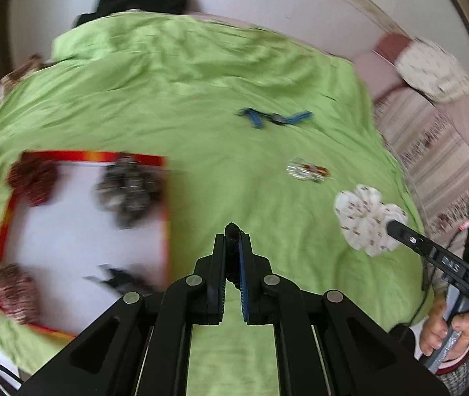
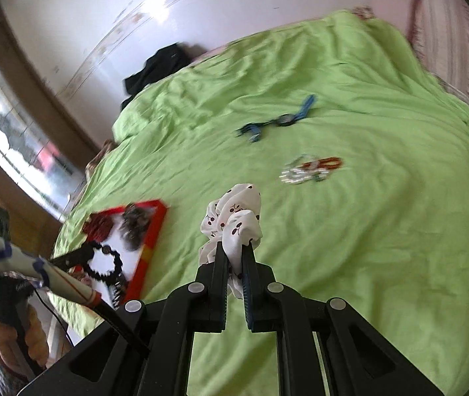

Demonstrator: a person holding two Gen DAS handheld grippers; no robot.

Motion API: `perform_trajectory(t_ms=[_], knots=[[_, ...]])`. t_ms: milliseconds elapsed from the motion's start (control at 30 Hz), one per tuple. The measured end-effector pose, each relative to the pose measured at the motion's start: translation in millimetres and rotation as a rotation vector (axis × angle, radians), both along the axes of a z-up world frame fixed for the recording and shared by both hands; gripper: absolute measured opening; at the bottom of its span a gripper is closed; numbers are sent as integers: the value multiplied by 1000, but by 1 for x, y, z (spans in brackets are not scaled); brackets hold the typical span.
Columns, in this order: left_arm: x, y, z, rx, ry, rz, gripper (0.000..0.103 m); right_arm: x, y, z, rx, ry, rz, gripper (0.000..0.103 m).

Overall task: Organize jewelry
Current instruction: 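Carry both items over the tray and open both tools to release them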

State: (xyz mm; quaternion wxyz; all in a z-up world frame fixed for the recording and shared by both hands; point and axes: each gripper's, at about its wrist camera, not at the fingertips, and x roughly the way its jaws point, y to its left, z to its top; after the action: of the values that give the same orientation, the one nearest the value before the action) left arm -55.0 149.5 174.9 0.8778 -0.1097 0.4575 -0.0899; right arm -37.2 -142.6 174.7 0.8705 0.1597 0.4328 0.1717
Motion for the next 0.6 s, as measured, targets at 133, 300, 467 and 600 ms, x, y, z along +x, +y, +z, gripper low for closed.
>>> perform_trajectory(t_ms=[133, 300, 467, 600], knots=[[3, 52, -7, -5, 18, 87, 7, 4, 46, -2, -6, 12, 80, 9], [11, 113, -27, -19, 55, 193, 7, 13, 109, -9, -7, 45, 178, 9], [24, 164, -58, -22, 103, 276, 7, 26, 179, -20, 11, 72, 293, 9], [35, 195, -81, -16, 147, 324, 7, 42, 224, -31, 60, 100, 345, 9]])
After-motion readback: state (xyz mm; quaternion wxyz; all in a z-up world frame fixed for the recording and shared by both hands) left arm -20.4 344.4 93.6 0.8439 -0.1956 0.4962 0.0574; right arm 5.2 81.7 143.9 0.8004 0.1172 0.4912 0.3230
